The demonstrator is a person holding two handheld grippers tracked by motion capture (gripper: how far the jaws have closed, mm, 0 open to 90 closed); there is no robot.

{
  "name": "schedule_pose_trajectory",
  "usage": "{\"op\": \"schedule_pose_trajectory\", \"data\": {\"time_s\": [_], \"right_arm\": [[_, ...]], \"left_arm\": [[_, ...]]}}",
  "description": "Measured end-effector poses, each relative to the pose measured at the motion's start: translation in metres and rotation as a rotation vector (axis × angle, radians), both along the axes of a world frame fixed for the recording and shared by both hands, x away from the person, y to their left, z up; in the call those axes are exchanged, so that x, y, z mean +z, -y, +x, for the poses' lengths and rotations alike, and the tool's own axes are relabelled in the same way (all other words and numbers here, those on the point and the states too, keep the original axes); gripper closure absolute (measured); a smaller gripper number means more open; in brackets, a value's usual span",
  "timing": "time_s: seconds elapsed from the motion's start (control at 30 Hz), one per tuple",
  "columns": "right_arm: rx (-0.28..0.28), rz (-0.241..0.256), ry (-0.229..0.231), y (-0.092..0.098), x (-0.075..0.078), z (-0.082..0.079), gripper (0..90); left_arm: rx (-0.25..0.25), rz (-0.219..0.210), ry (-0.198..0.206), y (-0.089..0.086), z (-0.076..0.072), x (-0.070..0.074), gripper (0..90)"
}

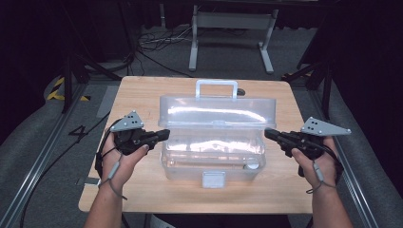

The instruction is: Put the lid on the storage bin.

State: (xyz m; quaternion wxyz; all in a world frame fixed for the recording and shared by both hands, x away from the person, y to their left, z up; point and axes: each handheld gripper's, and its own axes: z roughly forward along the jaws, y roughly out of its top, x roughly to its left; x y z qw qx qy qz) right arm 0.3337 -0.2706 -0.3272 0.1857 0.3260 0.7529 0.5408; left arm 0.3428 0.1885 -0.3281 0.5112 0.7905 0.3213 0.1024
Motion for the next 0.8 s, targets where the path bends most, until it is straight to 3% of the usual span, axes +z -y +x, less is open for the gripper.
{"op": "schedule_pose_trajectory", "data": {"time_s": [0.43, 0.8], "right_arm": [[0.006, -0.010, -0.012, 0.0004, -0.0023, -0.0045, 90.0], [0.006, -0.025, -0.028, 0.0010, -0.0023, -0.0060, 90.0]], "left_arm": [[0.027, -0.001, -0.008, 0.0025, 0.0044, -0.0018, 90.0], [0.025, 0.037, -0.016, 0.0031, 0.0026, -0.0015, 90.0]]}}
